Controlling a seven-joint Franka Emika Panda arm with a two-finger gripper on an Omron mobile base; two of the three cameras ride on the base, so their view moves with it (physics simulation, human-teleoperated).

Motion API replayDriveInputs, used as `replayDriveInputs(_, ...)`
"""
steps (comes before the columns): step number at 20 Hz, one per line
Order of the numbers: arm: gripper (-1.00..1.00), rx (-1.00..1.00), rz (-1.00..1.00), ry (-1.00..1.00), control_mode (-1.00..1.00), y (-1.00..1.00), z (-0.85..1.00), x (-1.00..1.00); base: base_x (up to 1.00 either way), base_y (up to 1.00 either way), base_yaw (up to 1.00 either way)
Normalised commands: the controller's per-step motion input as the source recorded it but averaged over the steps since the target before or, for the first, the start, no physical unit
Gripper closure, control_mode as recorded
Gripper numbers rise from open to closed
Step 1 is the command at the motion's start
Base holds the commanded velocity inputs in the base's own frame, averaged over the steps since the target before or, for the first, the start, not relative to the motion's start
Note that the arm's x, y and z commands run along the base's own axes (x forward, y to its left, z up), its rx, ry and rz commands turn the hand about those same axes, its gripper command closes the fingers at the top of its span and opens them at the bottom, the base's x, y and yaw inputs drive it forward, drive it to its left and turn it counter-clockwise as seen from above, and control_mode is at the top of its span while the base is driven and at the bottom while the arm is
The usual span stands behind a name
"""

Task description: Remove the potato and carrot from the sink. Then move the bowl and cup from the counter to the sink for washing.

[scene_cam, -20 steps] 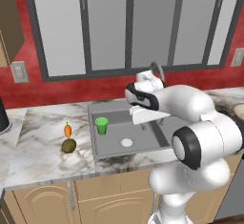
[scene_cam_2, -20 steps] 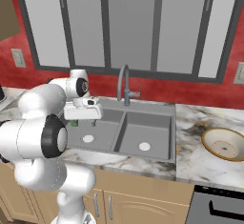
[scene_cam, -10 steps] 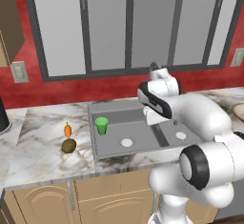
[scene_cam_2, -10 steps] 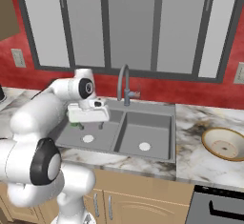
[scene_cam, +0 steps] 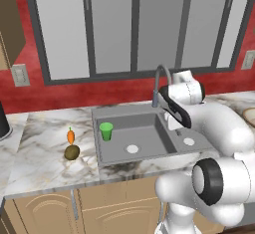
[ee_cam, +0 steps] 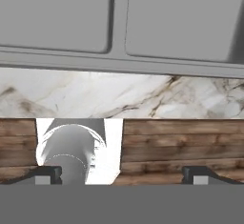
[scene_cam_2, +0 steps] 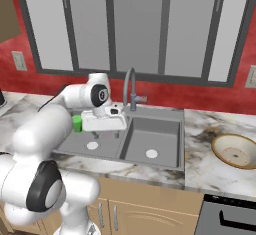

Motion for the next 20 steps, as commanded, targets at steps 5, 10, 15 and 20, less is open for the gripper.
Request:
replayDriveInputs(5, -1.0, 0.0, 0.0, -0.1, -1.0, -0.46, 0.0, 0.0, 0.0, 0.0, 0.0)
replayDriveInputs(10, -1.0, 0.0, 0.0, -0.14, -1.0, -0.46, 0.01, 0.0, 0.0, 0.0, 0.0)
replayDriveInputs(15, -1.0, 0.0, 0.0, -0.06, -1.0, -0.48, 0.0, 0.0, 0.0, 0.0, 0.0)
replayDriveInputs(20, -1.0, 0.0, 0.0, -0.03, -1.0, -0.5, 0.02, 0.0, 0.0, 0.0, 0.0)
